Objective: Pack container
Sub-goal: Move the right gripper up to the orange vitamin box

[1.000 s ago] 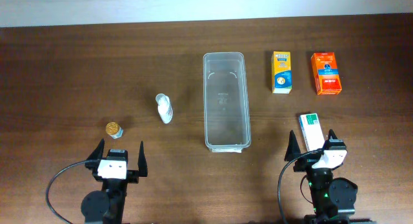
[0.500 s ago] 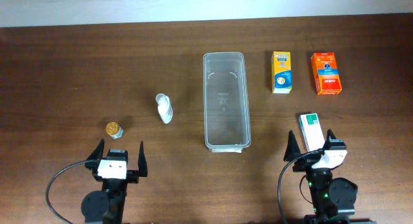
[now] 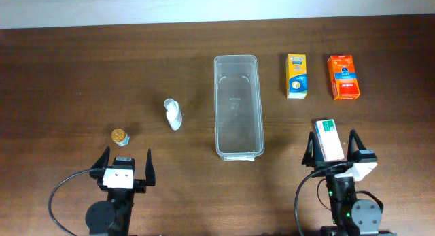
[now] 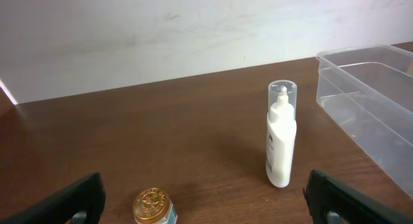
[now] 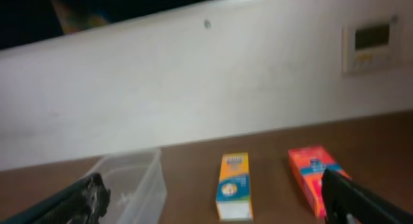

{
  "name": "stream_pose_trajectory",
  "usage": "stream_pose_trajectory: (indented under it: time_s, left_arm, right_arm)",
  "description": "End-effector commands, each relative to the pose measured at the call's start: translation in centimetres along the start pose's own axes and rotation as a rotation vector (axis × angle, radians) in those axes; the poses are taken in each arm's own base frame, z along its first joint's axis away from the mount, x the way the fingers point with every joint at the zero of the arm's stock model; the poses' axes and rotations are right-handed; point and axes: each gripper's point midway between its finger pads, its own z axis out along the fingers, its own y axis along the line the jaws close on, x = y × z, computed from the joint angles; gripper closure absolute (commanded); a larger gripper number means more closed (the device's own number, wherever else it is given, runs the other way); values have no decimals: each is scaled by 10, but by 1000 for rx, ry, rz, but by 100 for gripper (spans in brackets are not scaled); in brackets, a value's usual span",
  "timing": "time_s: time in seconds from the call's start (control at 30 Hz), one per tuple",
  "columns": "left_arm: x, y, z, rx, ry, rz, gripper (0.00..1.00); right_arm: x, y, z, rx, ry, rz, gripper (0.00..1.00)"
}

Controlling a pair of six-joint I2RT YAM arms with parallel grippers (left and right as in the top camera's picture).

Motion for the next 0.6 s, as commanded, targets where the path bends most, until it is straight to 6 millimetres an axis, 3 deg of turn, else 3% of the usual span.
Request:
stream_pose_trajectory:
  time_s: [0.0,0.07,0.17,0.27,0.33,0.57]
  left_arm:
    - [5,0,1,0,8,15,1]
    - [5,0,1,0,8,15,1]
    - [5,0,1,0,8,15,1]
    - [5,0,1,0,8,15,1]
    - [5,0,1,0,8,15,1]
    - [5,0,1,0,8,15,0]
  right_arm:
    - [-42,3,-3,16,-98,-47,1]
    - [-75,3,-4,54,-139,-133,2]
    - [-105,6,3,77,-138,-233,2]
    - [-127,9,22,91,-68,-311,2]
    - [-136,2,39,140,23,-311,2]
    - [-136,-23,94,284,482,-342,2]
